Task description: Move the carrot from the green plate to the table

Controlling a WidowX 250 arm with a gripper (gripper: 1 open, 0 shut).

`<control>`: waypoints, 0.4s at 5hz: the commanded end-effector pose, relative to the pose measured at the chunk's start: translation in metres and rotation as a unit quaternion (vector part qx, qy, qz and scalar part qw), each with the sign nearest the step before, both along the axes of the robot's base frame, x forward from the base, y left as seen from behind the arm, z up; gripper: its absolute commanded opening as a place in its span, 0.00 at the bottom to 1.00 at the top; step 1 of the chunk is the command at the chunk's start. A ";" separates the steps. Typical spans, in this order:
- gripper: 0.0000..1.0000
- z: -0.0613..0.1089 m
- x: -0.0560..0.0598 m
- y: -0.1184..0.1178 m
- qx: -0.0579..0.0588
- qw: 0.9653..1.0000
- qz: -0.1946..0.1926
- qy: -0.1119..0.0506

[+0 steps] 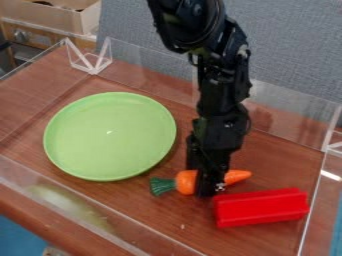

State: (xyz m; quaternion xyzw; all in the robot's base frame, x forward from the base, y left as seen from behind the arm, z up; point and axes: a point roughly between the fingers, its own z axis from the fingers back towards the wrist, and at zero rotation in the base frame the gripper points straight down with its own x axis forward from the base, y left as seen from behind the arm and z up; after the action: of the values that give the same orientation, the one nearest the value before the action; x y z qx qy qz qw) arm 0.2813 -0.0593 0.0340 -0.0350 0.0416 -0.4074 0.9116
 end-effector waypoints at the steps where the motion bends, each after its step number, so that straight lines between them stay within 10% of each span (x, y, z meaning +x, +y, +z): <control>1: 0.00 0.037 0.003 0.002 0.002 0.998 0.020 -0.055; 2: 0.00 0.057 -0.005 0.019 0.010 0.996 0.058 -0.073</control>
State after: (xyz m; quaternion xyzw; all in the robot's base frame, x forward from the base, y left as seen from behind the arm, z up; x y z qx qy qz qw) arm 0.2730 -0.0426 0.0789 -0.0036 -0.0024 -0.3585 0.9335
